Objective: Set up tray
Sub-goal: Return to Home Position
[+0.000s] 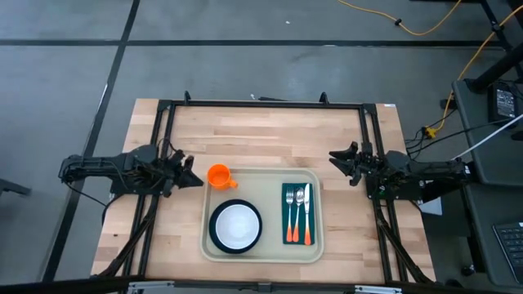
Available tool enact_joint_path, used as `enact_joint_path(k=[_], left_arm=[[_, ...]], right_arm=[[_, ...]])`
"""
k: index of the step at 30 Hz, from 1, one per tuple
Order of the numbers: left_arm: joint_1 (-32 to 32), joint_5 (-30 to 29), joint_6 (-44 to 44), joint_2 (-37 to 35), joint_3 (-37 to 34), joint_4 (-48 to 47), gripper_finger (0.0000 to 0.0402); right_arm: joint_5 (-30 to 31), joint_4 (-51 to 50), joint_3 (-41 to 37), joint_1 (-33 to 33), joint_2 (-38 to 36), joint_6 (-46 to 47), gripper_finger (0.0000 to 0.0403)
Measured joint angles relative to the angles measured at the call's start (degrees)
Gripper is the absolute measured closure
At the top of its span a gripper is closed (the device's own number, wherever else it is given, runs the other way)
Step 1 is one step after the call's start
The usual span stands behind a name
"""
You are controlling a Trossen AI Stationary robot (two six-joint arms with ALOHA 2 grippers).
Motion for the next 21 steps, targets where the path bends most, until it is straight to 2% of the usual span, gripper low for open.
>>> enact_joint_path(k=[2, 5, 9, 15, 17, 21], left_arm=[[0.12, -2.18, 12.48, 1.59, 0.00, -0.23, 0.0384], [0.08, -2.42, 30.48, 3.15, 0.00, -0.23, 0.0385], [0.09, -7.50, 47.19, 4.62, 0.00, -0.37, 0.0384], [0.11, -23.50, 54.26, 4.61, -0.02, 3.90, 0.0368], [0.09, -26.05, 56.46, 4.63, -0.02, 4.90, 0.0362], [0.09, -27.28, 57.04, 4.65, -0.02, 5.84, 0.0349]], right_arm=[[-0.03, 0.00, 0.00, 0.00, 0.00, -0.02, 0.0233], [-0.06, 0.00, 0.00, 0.00, 0.00, 0.00, 0.0233], [-0.14, 0.00, 0.00, 0.00, 0.00, -0.06, 0.0233], [-0.16, 0.02, 0.00, 0.00, 0.00, 0.00, 0.0233], [-0.16, 0.02, 0.00, 0.00, 0.00, -0.03, 0.0233], [-0.16, 0.02, 0.00, 0.00, 0.00, 0.02, 0.0233]])
